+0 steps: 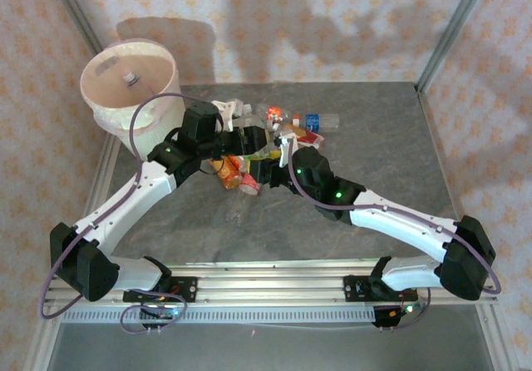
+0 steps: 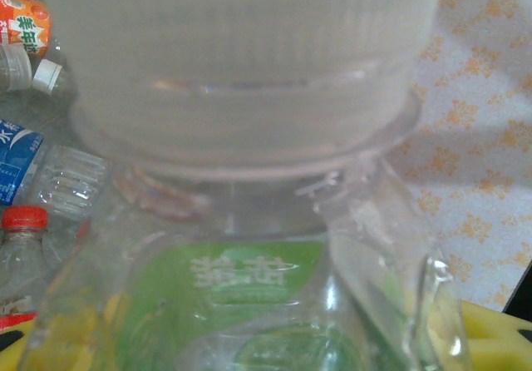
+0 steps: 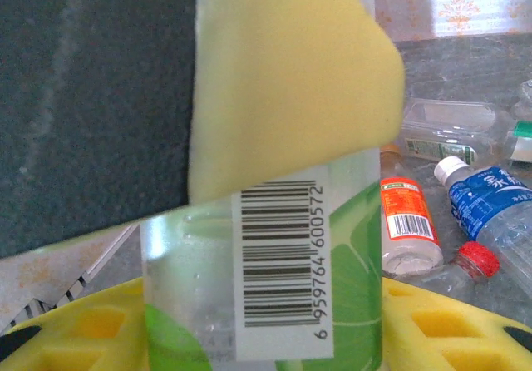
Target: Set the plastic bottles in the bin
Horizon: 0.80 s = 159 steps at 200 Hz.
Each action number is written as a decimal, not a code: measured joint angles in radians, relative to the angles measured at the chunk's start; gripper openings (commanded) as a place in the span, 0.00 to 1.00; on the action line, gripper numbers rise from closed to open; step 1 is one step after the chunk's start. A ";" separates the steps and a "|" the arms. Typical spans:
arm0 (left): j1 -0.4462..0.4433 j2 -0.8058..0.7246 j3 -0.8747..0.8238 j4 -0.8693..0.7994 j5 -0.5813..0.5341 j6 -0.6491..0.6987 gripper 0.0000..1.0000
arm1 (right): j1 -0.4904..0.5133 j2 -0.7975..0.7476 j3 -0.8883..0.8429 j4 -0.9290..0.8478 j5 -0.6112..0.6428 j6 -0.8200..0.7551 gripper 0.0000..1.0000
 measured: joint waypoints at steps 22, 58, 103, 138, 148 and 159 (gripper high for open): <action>-0.001 0.000 0.001 0.001 -0.006 0.000 0.57 | 0.000 0.000 0.000 0.004 0.005 -0.004 0.64; -0.003 0.000 0.003 0.000 -0.017 -0.001 0.55 | 0.000 0.000 0.014 0.006 0.008 -0.022 0.77; -0.003 0.000 0.003 0.001 -0.039 -0.008 0.54 | 0.000 0.000 0.037 0.003 0.008 -0.035 1.00; -0.003 0.000 0.007 -0.001 -0.070 -0.007 0.53 | 0.000 0.000 0.037 -0.002 0.012 -0.050 0.99; -0.003 0.000 0.010 -0.003 -0.079 -0.006 0.53 | 0.000 -0.001 0.037 -0.002 0.016 -0.053 0.99; -0.003 0.000 0.017 -0.012 -0.095 -0.006 0.53 | 0.000 -0.004 0.037 -0.004 0.020 -0.058 0.99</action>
